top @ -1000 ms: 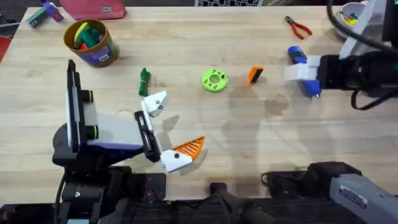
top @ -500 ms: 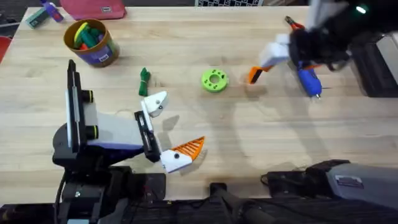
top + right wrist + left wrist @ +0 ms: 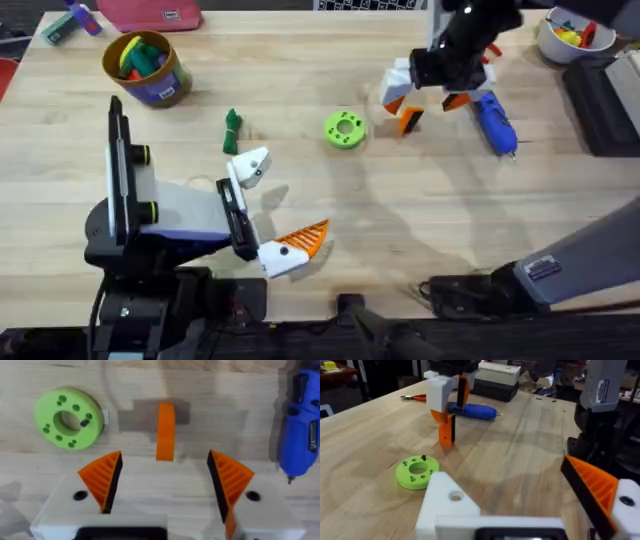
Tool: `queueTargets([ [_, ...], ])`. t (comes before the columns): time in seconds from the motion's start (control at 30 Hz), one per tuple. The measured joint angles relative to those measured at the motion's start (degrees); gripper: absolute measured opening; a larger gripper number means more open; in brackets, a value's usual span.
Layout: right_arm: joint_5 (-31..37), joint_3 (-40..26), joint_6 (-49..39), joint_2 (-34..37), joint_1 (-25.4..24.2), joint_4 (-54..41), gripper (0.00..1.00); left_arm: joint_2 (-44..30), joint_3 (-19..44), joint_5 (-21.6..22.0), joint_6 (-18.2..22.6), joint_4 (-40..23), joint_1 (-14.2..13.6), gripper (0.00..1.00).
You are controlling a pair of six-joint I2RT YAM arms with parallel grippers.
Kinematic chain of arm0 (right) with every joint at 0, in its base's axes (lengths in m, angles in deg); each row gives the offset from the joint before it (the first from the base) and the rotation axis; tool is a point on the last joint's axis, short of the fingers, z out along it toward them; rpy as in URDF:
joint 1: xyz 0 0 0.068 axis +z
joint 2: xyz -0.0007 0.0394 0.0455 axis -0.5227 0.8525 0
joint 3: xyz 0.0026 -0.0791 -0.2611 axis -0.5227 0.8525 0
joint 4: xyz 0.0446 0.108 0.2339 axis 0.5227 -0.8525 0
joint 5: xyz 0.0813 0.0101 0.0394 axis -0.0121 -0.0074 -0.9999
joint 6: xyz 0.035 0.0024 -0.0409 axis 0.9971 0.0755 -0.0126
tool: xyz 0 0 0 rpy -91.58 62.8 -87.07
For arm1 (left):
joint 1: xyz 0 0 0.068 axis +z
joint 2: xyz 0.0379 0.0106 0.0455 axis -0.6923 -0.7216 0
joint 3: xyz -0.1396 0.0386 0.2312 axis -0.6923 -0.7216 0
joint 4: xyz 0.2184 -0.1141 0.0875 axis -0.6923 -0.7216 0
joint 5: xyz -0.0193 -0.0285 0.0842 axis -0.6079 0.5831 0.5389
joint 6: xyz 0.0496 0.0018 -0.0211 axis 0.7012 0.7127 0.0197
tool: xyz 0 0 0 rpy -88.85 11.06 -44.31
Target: Pick up the gripper from the table and insert it into the empty holder that is missing its gripper. Then pick up a screw, insert it into the mounting hole, and use the screwdriver to tighten it. Finally, clean up the table by picking up the vegetable and placing it into the bucket.
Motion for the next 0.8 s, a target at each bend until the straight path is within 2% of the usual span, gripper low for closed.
queueTargets([
  [0.23, 0.2, 0.0, 0.4, 4.6, -0.1, 1.4, 0.915, 0.0, 0.0, 0.0, 0.0, 0.0, 0.0, 0.985],
  [0.43, 0.4, 0.0, 0.6, 5.9, -0.1, 1.7, 0.734, 0.0, 0.0, 0.0, 0.0, 0.0, 0.0, 0.985],
  [0.8, -0.7, -0.1, 2.0, 5.9, -2.0, 0.6, 0.586, 0.0, 0.0, 0.0, 0.0, 0.0, 0.0, 0.985],
])
